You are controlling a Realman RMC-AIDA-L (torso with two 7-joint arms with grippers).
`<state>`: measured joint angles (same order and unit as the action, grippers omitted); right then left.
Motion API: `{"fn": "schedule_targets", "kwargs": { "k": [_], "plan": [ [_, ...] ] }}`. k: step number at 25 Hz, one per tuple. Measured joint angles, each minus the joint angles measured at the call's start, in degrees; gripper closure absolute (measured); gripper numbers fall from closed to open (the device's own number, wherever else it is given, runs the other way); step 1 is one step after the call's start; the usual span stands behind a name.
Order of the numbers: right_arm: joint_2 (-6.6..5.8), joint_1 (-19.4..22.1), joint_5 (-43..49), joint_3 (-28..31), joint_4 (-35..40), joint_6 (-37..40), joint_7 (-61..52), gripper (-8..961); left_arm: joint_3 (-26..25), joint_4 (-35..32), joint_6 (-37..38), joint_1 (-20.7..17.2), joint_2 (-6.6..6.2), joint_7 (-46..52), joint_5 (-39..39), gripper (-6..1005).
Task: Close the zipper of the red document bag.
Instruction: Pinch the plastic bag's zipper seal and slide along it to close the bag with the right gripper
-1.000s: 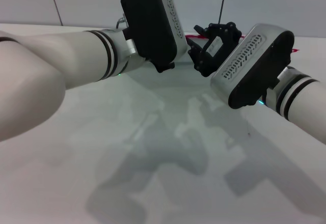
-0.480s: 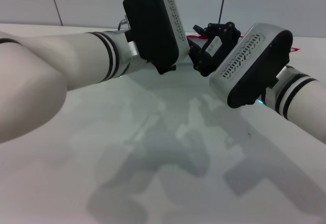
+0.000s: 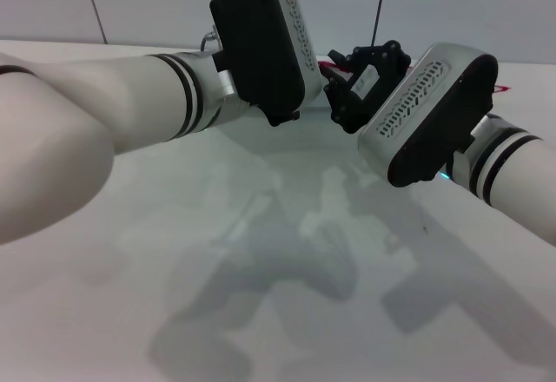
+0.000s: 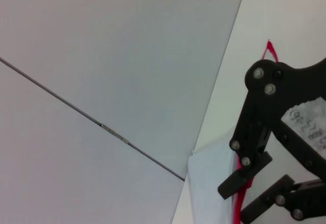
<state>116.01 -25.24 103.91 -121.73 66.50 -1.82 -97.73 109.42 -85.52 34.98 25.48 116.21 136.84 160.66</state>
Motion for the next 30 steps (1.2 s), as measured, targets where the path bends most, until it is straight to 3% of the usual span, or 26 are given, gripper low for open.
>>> {"fn": "schedule_targets", "kwargs": {
  "k": [9,30],
  "plan": [
    [0.00,-0.14,0.07,-0.16,-0.43,-0.23,0.00,824,-0.01,0.01,0.00,-0.04,0.06,0.00,0.17,948],
    [0.00,0.18,0.06,1.71,-3.93,-3.46,0.00,818,-0.53,-0.59,0.04,-1.58,-0.02,0.00,0.19,948]
  ]
}}
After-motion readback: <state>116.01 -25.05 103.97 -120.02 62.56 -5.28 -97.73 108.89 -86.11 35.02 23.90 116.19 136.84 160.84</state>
